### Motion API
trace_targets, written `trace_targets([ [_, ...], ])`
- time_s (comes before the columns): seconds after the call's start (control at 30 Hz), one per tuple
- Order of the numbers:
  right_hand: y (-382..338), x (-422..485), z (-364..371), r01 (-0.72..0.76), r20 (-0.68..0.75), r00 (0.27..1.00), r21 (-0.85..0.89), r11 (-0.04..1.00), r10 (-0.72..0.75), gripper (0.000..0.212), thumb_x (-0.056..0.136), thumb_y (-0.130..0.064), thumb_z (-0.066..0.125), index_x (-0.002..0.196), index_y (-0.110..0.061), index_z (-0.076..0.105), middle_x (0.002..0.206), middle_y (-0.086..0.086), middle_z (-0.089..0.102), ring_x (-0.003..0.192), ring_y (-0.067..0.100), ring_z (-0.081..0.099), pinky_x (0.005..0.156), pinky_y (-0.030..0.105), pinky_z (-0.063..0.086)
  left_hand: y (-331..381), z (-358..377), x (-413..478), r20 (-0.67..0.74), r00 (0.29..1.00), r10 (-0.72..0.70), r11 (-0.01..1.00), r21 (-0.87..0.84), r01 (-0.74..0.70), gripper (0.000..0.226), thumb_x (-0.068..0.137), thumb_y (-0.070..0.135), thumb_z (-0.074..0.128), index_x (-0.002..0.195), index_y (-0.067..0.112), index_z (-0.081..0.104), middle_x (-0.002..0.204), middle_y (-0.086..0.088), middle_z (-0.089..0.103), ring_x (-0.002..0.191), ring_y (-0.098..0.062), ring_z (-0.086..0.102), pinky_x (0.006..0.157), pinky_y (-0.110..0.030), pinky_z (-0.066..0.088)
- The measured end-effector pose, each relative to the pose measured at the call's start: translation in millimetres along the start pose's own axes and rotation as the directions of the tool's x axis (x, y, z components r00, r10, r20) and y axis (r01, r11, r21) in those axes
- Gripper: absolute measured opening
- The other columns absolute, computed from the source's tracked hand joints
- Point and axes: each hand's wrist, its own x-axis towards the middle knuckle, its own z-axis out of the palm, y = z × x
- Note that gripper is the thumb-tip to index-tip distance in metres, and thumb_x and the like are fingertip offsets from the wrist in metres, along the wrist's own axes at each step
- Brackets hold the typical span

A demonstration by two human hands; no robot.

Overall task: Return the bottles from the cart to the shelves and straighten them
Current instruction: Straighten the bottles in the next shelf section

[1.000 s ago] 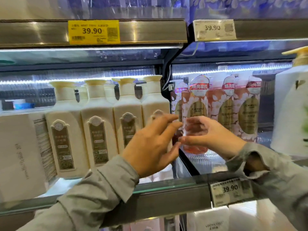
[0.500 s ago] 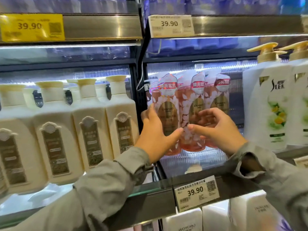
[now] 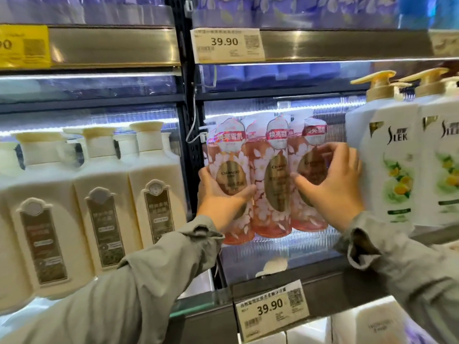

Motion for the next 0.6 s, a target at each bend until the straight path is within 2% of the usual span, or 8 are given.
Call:
trace_targets([
  [0.1, 14.8, -4.9, 5.1, -0.105, 0.109, 0.990, 0.166, 0.981, 0.088, 0.070, 0.071, -0.021, 0.081, 0.122, -0.010, 0.035, 0.125, 0.012, 0.039, 0.114, 0.023, 0.042, 0.096, 0.032, 0.038, -4.1, 0.9, -2.4, -0.006, 1.000, -0.007, 0.999, -0.053, 0.006, 0.110, 0.060, 0.038, 0.085, 0.143, 0.018, 0.016, 0.129, -0.019, 0.054, 0.114, -0.037, 0.056, 0.098, -0.055, 0.045],
  [0.17, 23.8, -1.0, 7.3, -0.237, 0.200, 0.962, 0.259, 0.936, 0.189, 0.077, 0.071, -0.021, 0.082, 0.127, -0.013, 0.030, 0.128, 0.012, 0.044, 0.115, 0.025, 0.050, 0.101, 0.042, 0.044, -3.2, 0.0, -4.5, 0.002, 1.000, 0.006, 0.998, -0.057, -0.006, 0.106, 0.062, 0.036, 0.085, 0.142, 0.019, 0.018, 0.128, -0.017, 0.055, 0.112, -0.035, 0.058, 0.097, -0.053, 0.047],
  [0.23, 27.3, 0.9, 9.1, -0.328, 0.284, 0.926, 0.285, 0.901, 0.247, 0.084, 0.070, -0.022, 0.083, 0.132, -0.013, 0.027, 0.128, 0.012, 0.049, 0.114, 0.026, 0.054, 0.101, 0.046, 0.044, -4.0, -2.0, -4.5, 0.027, 0.999, 0.021, 0.998, -0.054, -0.019, 0.106, 0.061, 0.037, 0.084, 0.142, 0.019, 0.017, 0.128, -0.012, 0.056, 0.111, -0.029, 0.060, 0.098, -0.048, 0.048],
  [0.33, 28.1, -0.4, 9.8, -0.357, 0.335, 0.907, 0.289, 0.889, 0.255, 0.086, 0.071, -0.017, 0.082, 0.135, -0.011, 0.025, 0.127, 0.011, 0.050, 0.113, 0.025, 0.055, 0.102, 0.044, 0.044, -8.2, -6.1, -4.9, 0.044, 0.998, 0.034, 0.999, -0.039, -0.032, 0.093, 0.068, 0.030, 0.083, 0.139, 0.020, 0.023, 0.123, -0.003, 0.058, 0.109, -0.018, 0.059, 0.100, -0.040, 0.046],
  [0.4, 26.5, -1.3, 7.6, -0.354, 0.344, 0.905, 0.282, 0.892, 0.251, 0.087, 0.072, -0.015, 0.081, 0.137, -0.011, 0.024, 0.126, 0.009, 0.050, 0.112, 0.023, 0.054, 0.101, 0.040, 0.044, -8.7, -7.9, -7.1, 0.037, 0.998, 0.046, 0.999, -0.030, -0.045, 0.076, 0.072, 0.023, 0.081, 0.129, 0.022, 0.032, 0.113, 0.000, 0.062, 0.103, -0.017, 0.061, 0.099, -0.040, 0.047],
  [0.43, 26.0, -1.4, 7.1, -0.351, 0.351, 0.904, 0.280, 0.894, 0.245, 0.088, 0.072, -0.015, 0.081, 0.139, -0.011, 0.023, 0.125, 0.008, 0.051, 0.111, 0.023, 0.054, 0.101, 0.038, 0.044, -8.9, -8.2, -7.6, 0.040, 0.998, 0.049, 0.999, -0.022, -0.048, 0.074, 0.071, 0.023, 0.082, 0.127, 0.023, 0.033, 0.110, 0.000, 0.063, 0.102, -0.017, 0.061, 0.099, -0.041, 0.047],
  [0.53, 23.9, -1.3, 6.3, -0.361, 0.381, 0.891, 0.261, 0.895, 0.248, 0.087, 0.076, -0.016, 0.078, 0.142, -0.011, 0.021, 0.115, -0.001, 0.050, 0.104, 0.017, 0.052, 0.094, 0.029, 0.042, -8.2, -6.0, -8.3, 0.051, 0.998, 0.042, 0.999, -0.023, -0.041, 0.096, 0.058, 0.035, 0.085, 0.133, 0.020, 0.028, 0.111, -0.003, 0.064, 0.103, -0.020, 0.063, 0.096, -0.045, 0.049],
  [0.6, 23.7, -0.1, 5.2, -0.364, 0.384, 0.887, 0.247, 0.898, 0.254, 0.085, 0.076, -0.017, 0.077, 0.141, -0.011, 0.023, 0.111, -0.003, 0.051, 0.100, 0.015, 0.051, 0.091, 0.029, 0.042, -9.1, -4.7, -6.5, 0.052, 0.998, 0.030, 0.999, -0.024, -0.028, 0.097, 0.053, 0.039, 0.084, 0.131, 0.019, 0.029, 0.111, -0.004, 0.064, 0.102, -0.021, 0.064, 0.094, -0.045, 0.051],
])
